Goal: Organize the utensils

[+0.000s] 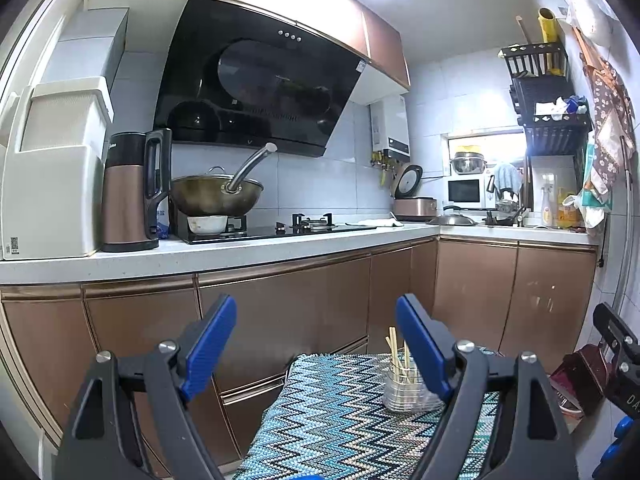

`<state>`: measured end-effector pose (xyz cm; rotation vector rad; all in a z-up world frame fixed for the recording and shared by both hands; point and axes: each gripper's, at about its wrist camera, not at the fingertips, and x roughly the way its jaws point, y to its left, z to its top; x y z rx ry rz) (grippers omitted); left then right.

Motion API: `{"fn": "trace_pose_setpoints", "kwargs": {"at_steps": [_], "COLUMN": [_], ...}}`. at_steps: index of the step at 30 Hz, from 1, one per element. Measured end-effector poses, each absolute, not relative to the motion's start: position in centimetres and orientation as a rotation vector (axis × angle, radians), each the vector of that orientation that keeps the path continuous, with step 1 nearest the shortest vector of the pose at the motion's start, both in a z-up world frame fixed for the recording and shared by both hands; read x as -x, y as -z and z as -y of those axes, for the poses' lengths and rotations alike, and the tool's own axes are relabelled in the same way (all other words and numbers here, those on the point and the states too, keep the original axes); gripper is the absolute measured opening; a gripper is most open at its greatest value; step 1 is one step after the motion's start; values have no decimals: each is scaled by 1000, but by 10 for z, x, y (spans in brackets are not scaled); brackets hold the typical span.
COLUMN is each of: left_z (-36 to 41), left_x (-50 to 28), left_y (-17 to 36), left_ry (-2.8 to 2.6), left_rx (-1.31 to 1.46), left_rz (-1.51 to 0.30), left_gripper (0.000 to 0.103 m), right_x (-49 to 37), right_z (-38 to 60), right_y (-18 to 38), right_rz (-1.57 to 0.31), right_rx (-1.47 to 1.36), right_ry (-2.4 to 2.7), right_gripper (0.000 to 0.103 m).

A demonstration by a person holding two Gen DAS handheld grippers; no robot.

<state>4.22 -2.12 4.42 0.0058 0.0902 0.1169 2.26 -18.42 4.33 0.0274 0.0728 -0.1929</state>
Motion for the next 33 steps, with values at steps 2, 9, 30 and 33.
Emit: {"fn": "trace_pose_setpoints", "kwargs": {"at_steps": [2,9,30,33], "left_z": [20,20,19,19], "left_x": [-43,-42,-42,-42], "left_y": [-45,-43,-38,-39], "left_ry": [-115,-114,-114,-115], "left_rx": [-7,-8,-7,-1], "left_rz": [-91,-97,-102,-102], "left_gripper": [82,82,82,82], "right_x": [-24,-24,-27,-26], "right_z": [182,182,178,177], "right_y": [-43,-41,-38,-38], "right_rz": [-74,-82,-97,-97], "right_rx": [-20,-19,-14,-10], "right_ry": [187,194,191,188], "right_gripper": [103,103,103,103]}}
